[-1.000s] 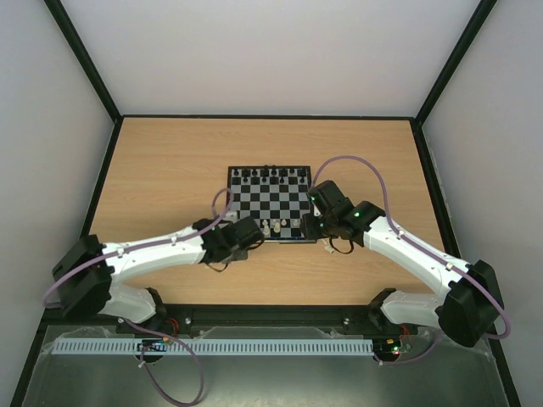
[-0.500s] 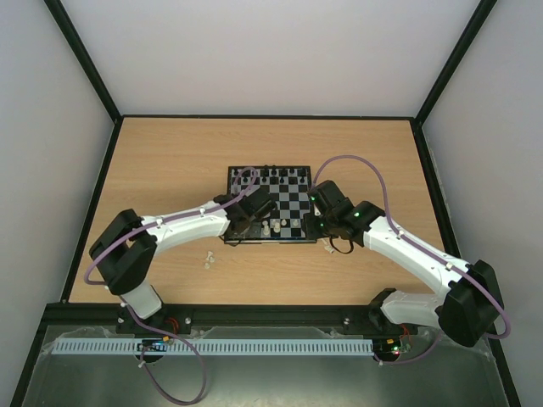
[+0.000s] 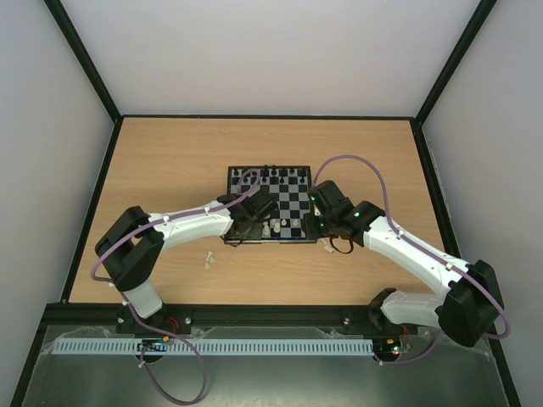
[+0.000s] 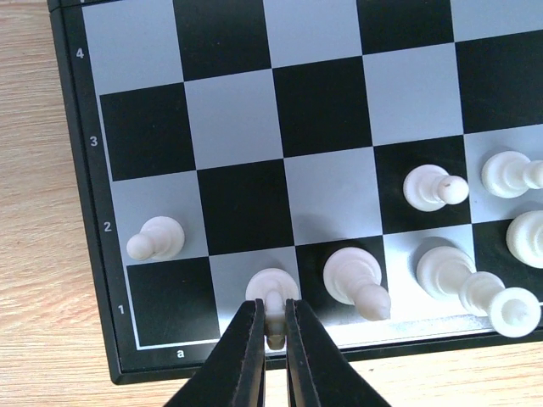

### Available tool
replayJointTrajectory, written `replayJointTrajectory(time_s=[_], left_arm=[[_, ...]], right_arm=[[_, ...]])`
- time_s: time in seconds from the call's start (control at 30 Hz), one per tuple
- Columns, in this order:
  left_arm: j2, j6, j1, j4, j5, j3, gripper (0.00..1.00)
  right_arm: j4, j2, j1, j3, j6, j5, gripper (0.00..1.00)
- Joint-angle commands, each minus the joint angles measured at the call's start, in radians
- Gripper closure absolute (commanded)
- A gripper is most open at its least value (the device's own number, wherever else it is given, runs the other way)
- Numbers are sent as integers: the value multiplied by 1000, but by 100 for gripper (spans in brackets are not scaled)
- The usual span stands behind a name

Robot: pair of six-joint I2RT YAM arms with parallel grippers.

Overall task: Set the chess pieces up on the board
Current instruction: Place the chess piece on the chessboard.

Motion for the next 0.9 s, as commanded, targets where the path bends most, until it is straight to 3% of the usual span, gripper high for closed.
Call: replayJointTrajectory(time_s=[0.0, 0.87], left_arm=[[15, 8, 7, 4, 8, 5, 92], [4, -8, 7, -15, -5, -30, 91]], right_arm=[[-28, -1, -2, -13, -3, 4, 62], [-26, -5, -2, -14, -5, -5, 62]])
